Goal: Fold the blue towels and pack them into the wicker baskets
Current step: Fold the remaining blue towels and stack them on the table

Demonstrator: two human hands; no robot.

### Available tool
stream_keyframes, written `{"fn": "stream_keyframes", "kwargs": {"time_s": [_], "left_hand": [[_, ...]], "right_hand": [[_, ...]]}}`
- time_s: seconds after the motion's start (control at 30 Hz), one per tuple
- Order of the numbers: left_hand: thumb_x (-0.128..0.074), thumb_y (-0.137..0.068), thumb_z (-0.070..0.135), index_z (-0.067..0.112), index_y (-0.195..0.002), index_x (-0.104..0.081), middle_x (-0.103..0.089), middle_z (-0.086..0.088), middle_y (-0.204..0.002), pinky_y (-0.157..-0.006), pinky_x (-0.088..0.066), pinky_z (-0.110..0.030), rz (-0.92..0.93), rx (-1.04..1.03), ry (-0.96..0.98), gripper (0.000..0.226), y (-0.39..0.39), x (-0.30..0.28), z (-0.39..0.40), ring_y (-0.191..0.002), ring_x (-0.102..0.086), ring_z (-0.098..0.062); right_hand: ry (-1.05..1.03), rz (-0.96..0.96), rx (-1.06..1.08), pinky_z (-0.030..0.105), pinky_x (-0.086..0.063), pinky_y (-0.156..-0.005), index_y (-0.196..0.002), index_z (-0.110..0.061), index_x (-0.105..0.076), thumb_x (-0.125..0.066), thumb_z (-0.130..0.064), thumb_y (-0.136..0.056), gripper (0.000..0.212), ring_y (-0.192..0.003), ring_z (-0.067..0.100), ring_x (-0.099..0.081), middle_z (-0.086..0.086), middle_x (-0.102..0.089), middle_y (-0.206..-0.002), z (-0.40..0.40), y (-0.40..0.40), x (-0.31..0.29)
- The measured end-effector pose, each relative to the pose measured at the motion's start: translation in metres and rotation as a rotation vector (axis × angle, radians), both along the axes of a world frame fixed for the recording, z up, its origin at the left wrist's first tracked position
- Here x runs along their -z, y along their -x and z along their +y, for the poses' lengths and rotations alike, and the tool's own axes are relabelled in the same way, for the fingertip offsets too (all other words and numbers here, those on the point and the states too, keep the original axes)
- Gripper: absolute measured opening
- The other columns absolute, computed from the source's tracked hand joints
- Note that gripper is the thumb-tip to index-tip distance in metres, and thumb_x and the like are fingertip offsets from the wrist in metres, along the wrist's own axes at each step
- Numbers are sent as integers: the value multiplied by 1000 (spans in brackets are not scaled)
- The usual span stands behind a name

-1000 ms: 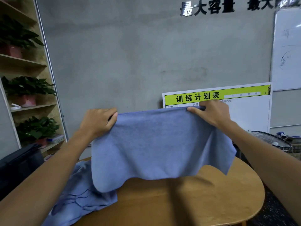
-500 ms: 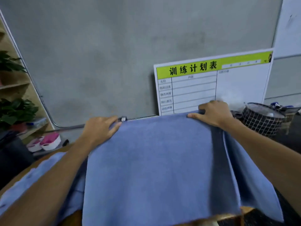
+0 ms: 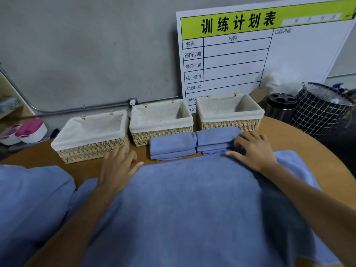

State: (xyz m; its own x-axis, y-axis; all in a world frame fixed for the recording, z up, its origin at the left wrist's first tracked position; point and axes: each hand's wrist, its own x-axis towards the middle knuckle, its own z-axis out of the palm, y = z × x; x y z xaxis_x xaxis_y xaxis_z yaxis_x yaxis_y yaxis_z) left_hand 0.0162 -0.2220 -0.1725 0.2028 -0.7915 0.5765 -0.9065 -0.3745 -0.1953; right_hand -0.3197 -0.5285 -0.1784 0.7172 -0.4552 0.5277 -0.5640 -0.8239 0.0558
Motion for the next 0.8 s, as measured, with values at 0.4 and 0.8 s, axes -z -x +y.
{"fn": "stream_keyframes", "kwargs": {"time_s": [0.4,0.8], "left_hand": [[-21,-87,68,36,-135,-58,-52,13,-138,-95,-40,-46,497,-133,-164,68,61,22,47,-128,-52,-17],[-41,-95,61,34,-142,-53,-39,9,-158,-114,-25,-60,547,-249,-25,55,65,23,58,-148,-32,-19]], "right_hand": [[-407,207,220,42,-43,-94,-132,-21,-54,-42,-44,-102,40,-124,33,-48,6,-48,-141,83,9,1],[-465,215,193,46,-11,-121,-156,-31,-23,-25,-54,-103,58,-152,20,-13,-5,-16,-165,84,17,12]]}}
